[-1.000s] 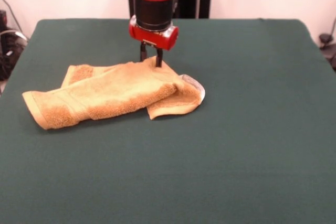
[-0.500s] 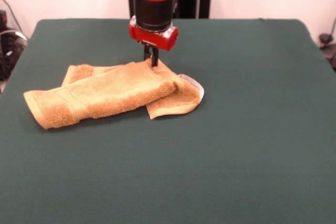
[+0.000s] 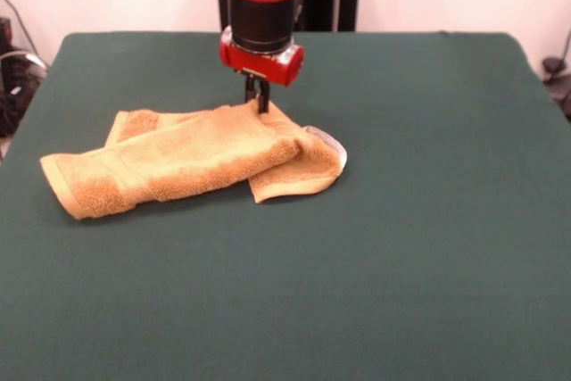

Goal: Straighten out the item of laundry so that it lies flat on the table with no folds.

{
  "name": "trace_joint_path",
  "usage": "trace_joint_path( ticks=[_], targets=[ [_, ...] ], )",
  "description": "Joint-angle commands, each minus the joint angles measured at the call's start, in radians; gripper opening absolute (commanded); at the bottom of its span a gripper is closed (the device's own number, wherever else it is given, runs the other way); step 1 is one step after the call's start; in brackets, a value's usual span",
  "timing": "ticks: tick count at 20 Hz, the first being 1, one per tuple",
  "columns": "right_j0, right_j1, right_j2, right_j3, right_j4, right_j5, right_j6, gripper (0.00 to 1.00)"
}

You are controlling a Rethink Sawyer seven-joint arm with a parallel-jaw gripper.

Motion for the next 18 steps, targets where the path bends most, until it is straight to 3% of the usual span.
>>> trace_joint_path(
  ticks=[1,8,18],
  targets=[
    [0.045,0.016,0.029,-0.05,0.068,0.081,0.176,0.0],
    [0.07,-0.109,-0.006,-0.079,0.069,0.29,0.153,0.0],
    [0.064,-0.116,0.013,-0.074,0.053,0.296,0.163,0.0]
  ],
)
